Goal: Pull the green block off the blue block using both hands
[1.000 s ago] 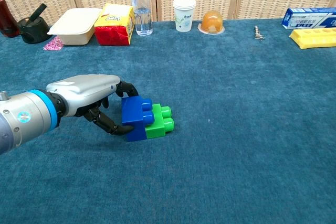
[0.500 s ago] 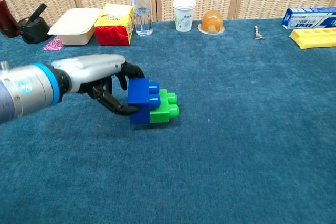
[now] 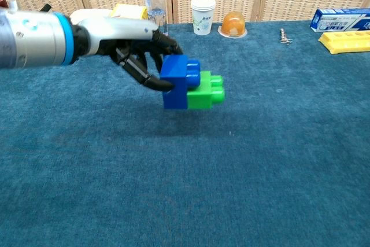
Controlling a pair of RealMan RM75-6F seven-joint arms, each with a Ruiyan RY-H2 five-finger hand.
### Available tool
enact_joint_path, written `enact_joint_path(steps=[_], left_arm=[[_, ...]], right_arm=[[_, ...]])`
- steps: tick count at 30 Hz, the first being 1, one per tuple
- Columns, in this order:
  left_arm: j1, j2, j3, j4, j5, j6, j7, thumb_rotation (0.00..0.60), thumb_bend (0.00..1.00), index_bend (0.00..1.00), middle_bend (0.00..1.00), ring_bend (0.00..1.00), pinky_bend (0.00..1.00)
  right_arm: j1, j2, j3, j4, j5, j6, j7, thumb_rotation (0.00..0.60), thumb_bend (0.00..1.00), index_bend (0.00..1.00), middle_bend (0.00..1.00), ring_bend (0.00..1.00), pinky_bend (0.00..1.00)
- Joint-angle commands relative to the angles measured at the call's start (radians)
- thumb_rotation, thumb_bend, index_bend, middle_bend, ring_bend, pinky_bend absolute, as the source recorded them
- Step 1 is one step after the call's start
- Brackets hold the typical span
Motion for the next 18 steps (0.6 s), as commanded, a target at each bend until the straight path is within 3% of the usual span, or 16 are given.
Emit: enact_joint_path(steps=[1, 18], left_arm=[[-0.051, 0.014, -0.022, 0.017, -0.039, -0.038, -0.040, 0.436, 0.45, 0.50, 0.37, 0.33, 0.43], [-0.283, -0.002, -0.069, 0.124, -0.300, -0.179, -0.233, 0.428, 0.45, 0.50, 0.37, 0.33, 0.43]], right_arm=[[0.029, -0.042, 0.009, 0.028, -0.005, -0.024, 0.028, 0.600, 0.28, 0.35, 0.44, 0.46, 0.43], [0.086, -0.269, 0.023, 0.192, -0.055, 0.014, 0.040, 0.600, 0.23, 0.35, 0.42, 0.44, 0.41]])
